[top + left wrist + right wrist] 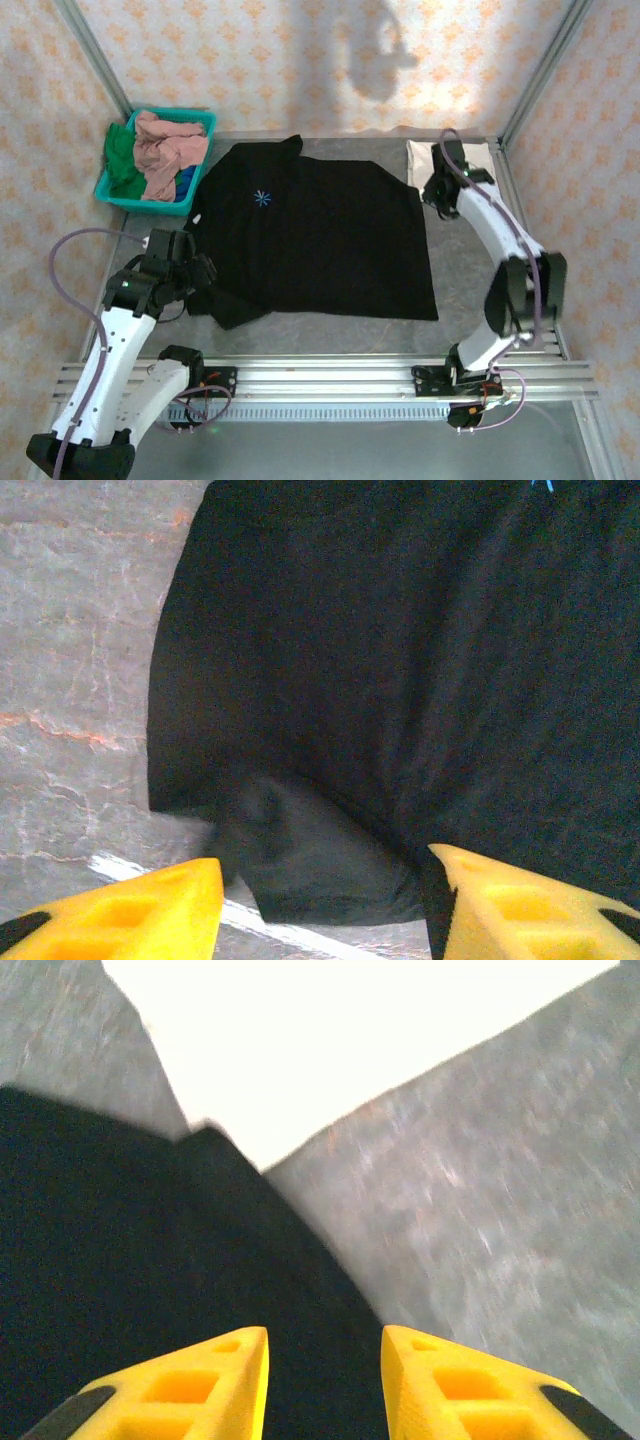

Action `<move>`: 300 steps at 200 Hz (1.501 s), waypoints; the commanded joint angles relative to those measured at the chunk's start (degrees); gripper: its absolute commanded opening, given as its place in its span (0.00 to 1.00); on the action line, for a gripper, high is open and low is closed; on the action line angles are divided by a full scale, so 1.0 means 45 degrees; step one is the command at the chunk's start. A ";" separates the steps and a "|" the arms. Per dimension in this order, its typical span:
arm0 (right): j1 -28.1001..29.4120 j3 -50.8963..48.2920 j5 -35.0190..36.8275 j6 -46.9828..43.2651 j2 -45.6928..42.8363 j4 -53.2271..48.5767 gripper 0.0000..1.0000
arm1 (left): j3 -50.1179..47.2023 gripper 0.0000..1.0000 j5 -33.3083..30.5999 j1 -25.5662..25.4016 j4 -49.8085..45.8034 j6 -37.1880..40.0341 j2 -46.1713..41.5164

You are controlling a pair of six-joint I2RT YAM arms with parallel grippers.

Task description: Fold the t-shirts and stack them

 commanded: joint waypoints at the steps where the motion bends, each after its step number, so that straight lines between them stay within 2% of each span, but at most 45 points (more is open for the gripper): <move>1: -0.0506 0.2378 0.1314 -0.0766 0.2756 0.0285 0.34 | 0.0333 0.62 -0.0580 -0.0075 -0.0212 -0.0007 -0.0029; 26: -0.1061 0.6067 0.1236 -0.0919 0.6130 -0.1024 0.32 | 0.0660 0.74 -0.0334 -0.0082 0.1119 0.0444 0.0545; 40: -0.1318 0.7584 0.1288 -0.0694 0.7381 -0.1838 0.30 | 0.0797 0.74 0.0395 -0.0093 0.2081 0.0544 0.1513; 60: -0.1844 0.8584 0.0730 -0.0144 0.8506 -0.2242 0.29 | 0.0950 0.74 0.1315 -0.0358 0.3577 0.0588 0.3369; 100: -0.2782 0.9552 0.0441 0.0325 0.9668 -0.2861 0.29 | 0.2323 0.73 0.1235 -0.1245 0.4758 0.1188 0.7018; 155: -0.3728 1.1314 0.0756 0.0153 1.0435 -0.3632 0.29 | 0.3726 0.73 0.1173 -0.1242 0.5238 0.1573 0.9656; 174: -0.3792 1.1963 0.0111 -0.0081 1.0285 -0.3875 0.29 | 0.4078 0.73 0.1116 -0.1256 0.5265 0.1657 1.0415; 193: -0.3548 1.1782 -0.0405 -0.0232 0.9396 -0.3910 0.31 | 0.4477 0.72 0.1124 -0.1252 0.5236 0.1723 1.1138; 208: -0.3030 1.1098 0.0004 -0.0467 0.8293 -0.4008 0.33 | 0.4669 0.72 0.1095 -0.1252 0.5224 0.1740 1.1597; 222: -0.2311 0.9568 -0.0064 -0.0802 0.7078 -0.3535 0.35 | 0.4777 0.72 0.1095 -0.1214 0.5296 0.1726 1.1962; 244: -0.0835 0.6381 -0.1412 -0.1403 0.5540 -0.1602 0.42 | 0.5150 0.72 0.1214 -0.1100 0.5352 0.1634 1.2698; 267: 0.0224 0.5306 -0.1846 -0.1718 0.5706 -0.0897 0.52 | 0.5688 0.69 0.1359 -0.1095 0.5201 0.1666 1.3424; 290: 0.0508 0.5223 -0.1513 -0.2240 0.6442 -0.0401 0.64 | 0.5900 0.69 0.1373 -0.1086 0.5061 0.1796 1.3804; 300: 0.0477 0.5486 -0.1178 -0.2371 0.6838 -0.0492 0.66 | 0.5885 0.69 0.1350 -0.1093 0.5061 0.1800 1.3853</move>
